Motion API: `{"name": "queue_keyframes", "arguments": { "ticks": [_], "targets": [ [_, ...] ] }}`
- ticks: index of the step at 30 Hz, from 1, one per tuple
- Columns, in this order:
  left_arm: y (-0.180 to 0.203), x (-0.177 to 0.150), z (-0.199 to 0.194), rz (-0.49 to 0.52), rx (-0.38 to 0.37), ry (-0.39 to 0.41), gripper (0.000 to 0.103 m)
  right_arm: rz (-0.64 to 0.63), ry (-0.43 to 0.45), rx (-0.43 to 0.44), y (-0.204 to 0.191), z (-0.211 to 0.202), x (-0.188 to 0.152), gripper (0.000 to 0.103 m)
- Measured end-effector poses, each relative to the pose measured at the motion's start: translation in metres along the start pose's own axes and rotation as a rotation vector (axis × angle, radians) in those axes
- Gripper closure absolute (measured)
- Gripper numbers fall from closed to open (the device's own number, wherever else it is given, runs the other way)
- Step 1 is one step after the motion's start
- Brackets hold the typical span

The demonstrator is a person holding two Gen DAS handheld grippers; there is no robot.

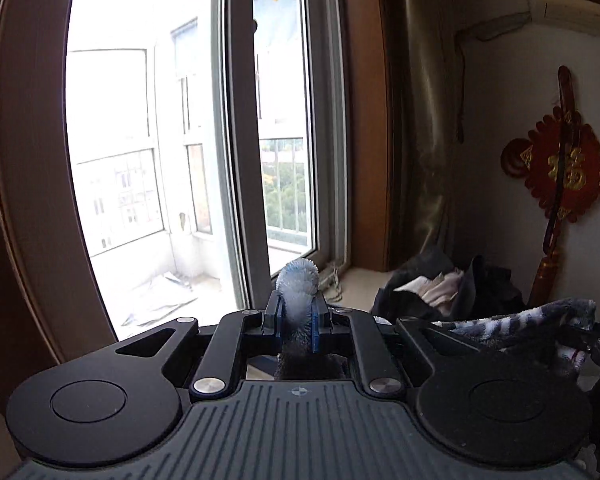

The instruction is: Fold clothes

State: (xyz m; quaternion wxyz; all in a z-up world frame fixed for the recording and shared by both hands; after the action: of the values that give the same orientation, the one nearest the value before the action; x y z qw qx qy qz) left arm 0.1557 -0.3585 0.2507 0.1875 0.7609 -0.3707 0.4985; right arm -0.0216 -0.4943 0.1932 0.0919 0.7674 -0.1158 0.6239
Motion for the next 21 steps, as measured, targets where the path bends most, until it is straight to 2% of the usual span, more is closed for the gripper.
{"name": "queue_keyframes", "arguments": {
  "ticks": [6, 11, 16, 21],
  "targets": [
    [0.027, 0.065, -0.006, 0.039, 0.018, 0.061, 0.087, -0.042, 0.088, -0.03, 0.017, -0.016, 0.054, 0.087],
    [0.058, 0.121, -0.008, 0.066, 0.03, 0.134, 0.087, -0.075, 0.164, -0.086, 0.038, -0.028, 0.095, 0.087],
    [0.084, 0.166, -0.017, 0.076, 0.03, 0.218, 0.087, -0.124, 0.252, -0.153, 0.051, -0.037, 0.136, 0.087],
    [0.091, 0.206, -0.028, 0.066, 0.058, 0.279, 0.087, -0.185, 0.346, -0.21, 0.054, -0.048, 0.18, 0.087]
  ]
}}
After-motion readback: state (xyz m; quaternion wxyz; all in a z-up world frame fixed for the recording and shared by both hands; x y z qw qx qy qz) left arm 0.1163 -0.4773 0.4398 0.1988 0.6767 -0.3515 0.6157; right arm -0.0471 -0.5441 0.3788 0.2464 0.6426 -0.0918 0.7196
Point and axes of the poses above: each gripper's, at about its wrist camera, not at the fingertips, and z roughly the way its jaws point, y to its right, x to its top, the point moved 3 cm from there along z, roughly the way its jaws point, and after that the axes turned 7 degrees about -y, right-handed, at the moved point
